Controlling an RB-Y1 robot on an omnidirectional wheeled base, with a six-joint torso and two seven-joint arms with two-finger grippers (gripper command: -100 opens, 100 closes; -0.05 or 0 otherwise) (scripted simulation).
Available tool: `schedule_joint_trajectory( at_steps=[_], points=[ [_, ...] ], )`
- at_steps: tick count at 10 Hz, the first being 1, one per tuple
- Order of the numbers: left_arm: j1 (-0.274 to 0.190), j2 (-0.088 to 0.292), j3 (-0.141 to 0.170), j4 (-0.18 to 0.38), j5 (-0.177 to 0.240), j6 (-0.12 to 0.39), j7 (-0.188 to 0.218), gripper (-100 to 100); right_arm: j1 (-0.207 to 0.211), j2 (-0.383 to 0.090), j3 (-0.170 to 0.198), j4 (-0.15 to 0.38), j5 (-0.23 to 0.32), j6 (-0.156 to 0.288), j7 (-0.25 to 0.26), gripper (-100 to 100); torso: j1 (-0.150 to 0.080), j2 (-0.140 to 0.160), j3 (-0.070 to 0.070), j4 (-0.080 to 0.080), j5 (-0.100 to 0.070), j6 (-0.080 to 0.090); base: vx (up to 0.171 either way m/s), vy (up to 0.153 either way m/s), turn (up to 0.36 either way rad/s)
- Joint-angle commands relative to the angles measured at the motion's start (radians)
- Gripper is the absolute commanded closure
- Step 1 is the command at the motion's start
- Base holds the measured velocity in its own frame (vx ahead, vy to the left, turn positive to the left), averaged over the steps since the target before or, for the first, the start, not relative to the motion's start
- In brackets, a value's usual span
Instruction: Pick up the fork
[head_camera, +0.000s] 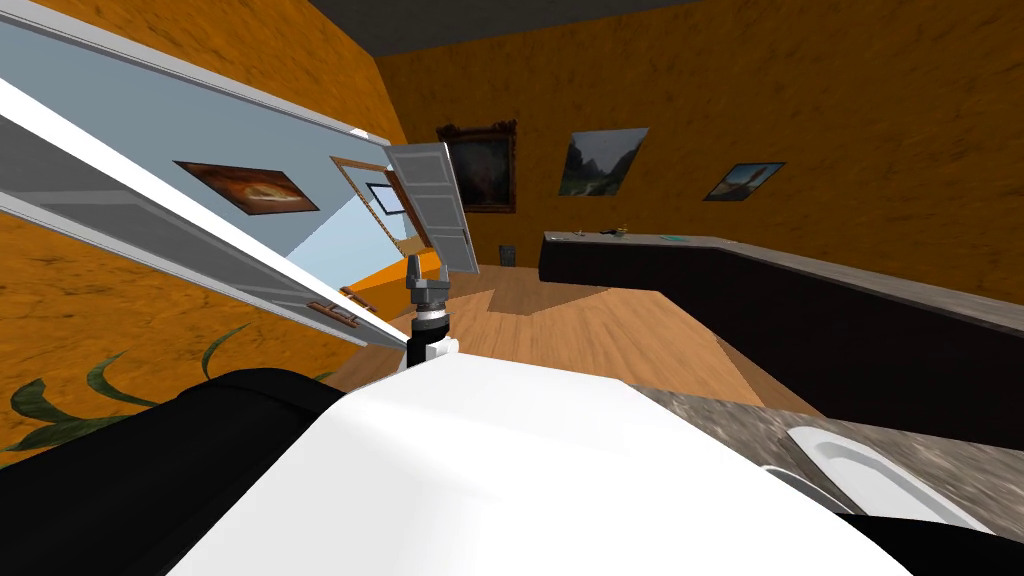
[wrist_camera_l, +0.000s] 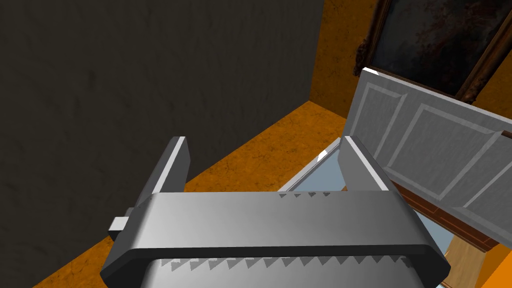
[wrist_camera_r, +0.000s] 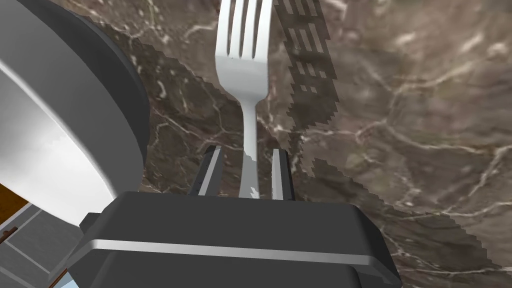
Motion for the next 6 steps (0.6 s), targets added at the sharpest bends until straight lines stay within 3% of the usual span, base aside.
schedule_joint_trajectory(
  at_steps=[1, 2, 3, 5, 6],
  points=[
    [0.000, 0.000, 0.000, 0.000, 0.000, 0.000, 0.000, 0, 0.000, 0.000, 0.000, 0.000, 0.000, 0.000, 0.000, 100, 0.000, 0.000, 0.000, 0.000, 0.000, 0.000, 0.000, 0.000, 0.000],
    [0.000, 0.000, 0.000, 0.000, 0.000, 0.000, 0.000, 0, 0.000, 0.000, 0.000, 0.000, 0.000, 0.000, 0.000, 0, 0.000, 0.000, 0.000, 0.000, 0.000, 0.000, 0.000, 0.000, 0.000],
    [0.000, 0.000, 0.000, 0.000, 0.000, 0.000, 0.000, 0, 0.026, -0.014, -0.011, -0.021, -0.009, 0.029, -0.025, 100, 0.000, 0.000, 0.000, 0.000, 0.000, 0.000, -0.030, 0.015, 0.005],
    [0.000, 0.000, 0.000, 0.000, 0.000, 0.000, 0.000, 0, 0.022, -0.022, -0.009, 0.005, -0.008, 0.021, -0.005, 100, 0.002, 0.003, 0.001, 0.000, 0.001, 0.001, -0.027, 0.014, -0.006],
    [0.000, 0.000, 0.000, 0.000, 0.000, 0.000, 0.000, 0, 0.023, -0.022, -0.010, 0.002, -0.008, 0.024, -0.009, 0, 0.001, 0.002, 0.001, 0.000, 0.000, 0.000, 0.000, 0.000, 0.000]
  ],
)
